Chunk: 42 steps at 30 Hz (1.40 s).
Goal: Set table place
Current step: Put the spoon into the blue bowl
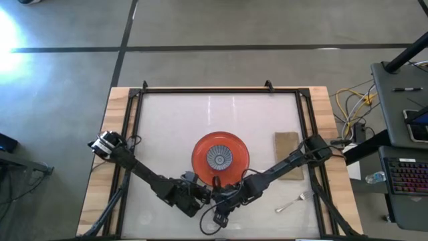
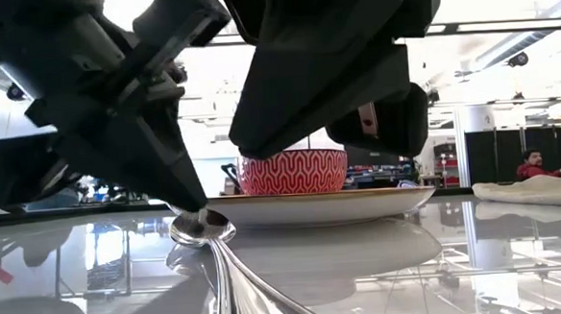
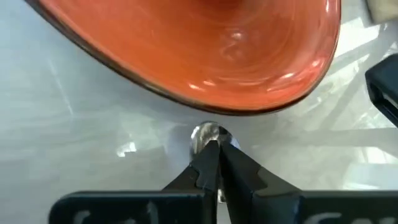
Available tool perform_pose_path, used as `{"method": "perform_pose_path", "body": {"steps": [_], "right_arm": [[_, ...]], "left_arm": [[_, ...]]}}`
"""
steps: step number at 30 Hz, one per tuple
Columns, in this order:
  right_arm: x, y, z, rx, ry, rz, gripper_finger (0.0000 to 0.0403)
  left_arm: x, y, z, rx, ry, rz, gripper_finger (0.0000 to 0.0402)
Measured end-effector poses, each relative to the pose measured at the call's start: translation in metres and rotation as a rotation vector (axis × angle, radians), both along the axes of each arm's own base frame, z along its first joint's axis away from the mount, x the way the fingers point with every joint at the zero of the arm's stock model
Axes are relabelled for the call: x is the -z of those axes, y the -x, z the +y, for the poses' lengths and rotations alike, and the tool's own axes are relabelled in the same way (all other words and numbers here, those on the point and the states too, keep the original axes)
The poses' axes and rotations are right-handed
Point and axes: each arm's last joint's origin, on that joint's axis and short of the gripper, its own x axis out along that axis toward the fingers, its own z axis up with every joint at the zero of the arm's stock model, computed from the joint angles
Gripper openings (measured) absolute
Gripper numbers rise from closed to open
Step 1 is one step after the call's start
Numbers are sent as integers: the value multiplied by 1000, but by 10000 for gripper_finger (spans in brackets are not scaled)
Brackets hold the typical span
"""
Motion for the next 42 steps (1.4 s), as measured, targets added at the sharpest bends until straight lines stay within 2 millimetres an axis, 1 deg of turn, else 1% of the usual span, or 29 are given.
{"method": "perform_pose_path", "body": {"steps": [4, 8, 12, 15, 17, 21, 26, 30, 34, 37, 42], "right_arm": [[-2, 0, 0, -11, 20, -15, 13], [-7, -2, -4, -19, 20, -45, 13], [-7, -6, -12, -30, -16, -29, 13], [-8, -8, -16, -24, -23, -27, 13], [-7, -9, -19, -18, -25, -19, 11], [-3, -12, -29, 8, -10, 6, 9], [12, -21, -42, 51, 4, 37, 9], [18, -25, -41, 46, 54, 56, 9], [15, -25, -39, 39, 152, 42, 9], [14, -23, -37, 45, 222, 25, 9], [9, -22, -27, 25, 230, 2, 9]], "left_arm": [[-8, 1, 1, 13, -23, -16, 0], [-10, 5, -5, 0, 3, -31, 0], [-9, 17, -14, -66, 11, -30, 0], [-7, 28, -18, -122, -1, -18, 0], [-6, 32, -19, -134, 8, -7, 0], [0, 30, -18, -138, 10, 13, 0], [6, 24, -10, -165, 0, 31, 0], [13, 24, -9, -160, 8, 64, 0], [17, 22, -10, -158, 23, 58, 0], [17, 21, -11, -160, 25, 43, 0], [13, 25, -16, -162, -15, -6, 0]]}}
